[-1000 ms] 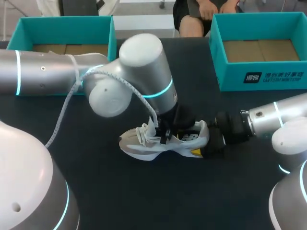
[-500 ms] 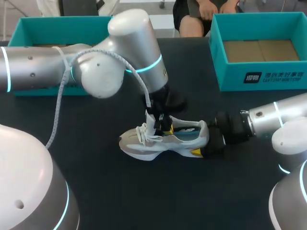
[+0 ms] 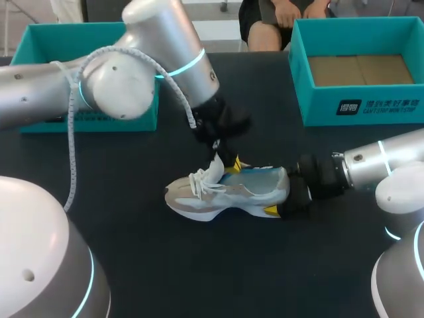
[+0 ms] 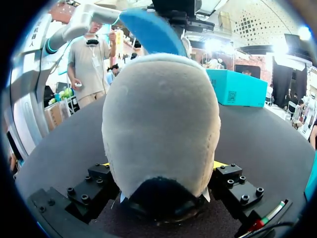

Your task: Take the shoe out of the shoebox, open the shoe tongue, remove and reinsert the insole, then place the shoe into the shoebox

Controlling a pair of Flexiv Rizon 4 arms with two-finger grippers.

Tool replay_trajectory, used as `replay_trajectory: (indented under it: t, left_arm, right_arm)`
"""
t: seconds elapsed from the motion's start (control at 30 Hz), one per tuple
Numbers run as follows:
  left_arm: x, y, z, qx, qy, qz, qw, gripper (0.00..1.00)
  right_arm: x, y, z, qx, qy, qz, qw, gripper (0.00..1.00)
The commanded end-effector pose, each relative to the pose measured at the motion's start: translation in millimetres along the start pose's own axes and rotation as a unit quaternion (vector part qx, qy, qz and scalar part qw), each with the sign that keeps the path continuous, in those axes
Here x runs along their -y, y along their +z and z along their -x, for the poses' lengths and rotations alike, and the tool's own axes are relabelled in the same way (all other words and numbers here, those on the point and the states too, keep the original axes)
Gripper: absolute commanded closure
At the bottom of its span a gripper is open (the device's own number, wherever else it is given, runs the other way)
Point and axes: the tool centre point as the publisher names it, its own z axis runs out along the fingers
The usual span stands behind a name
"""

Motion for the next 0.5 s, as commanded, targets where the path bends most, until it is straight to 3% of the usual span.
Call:
replay_trajectory:
  t: [0.03, 0.33, 0.5]
  left_arm:
    - [-4, -14, -12.3, 0.013, 0.006, -0.017, 1.0, 1.0]
    - [29, -4, -9.9, 0.029, 0.026, -0.044, 0.998, 1.0]
    - [43, 11, -6.7, 0.042, 0.037, -0.032, 0.998, 1.0]
  right_arm:
    - [4.0, 2, 0.9, 0.001, 0.0, -0.002, 1.0, 1.0]
    - [4.0, 2, 0.9, 0.001, 0.0, -0.002, 1.0, 1.0]
    - [4.0, 2, 0.9, 0.001, 0.0, -0.002, 1.0, 1.0]
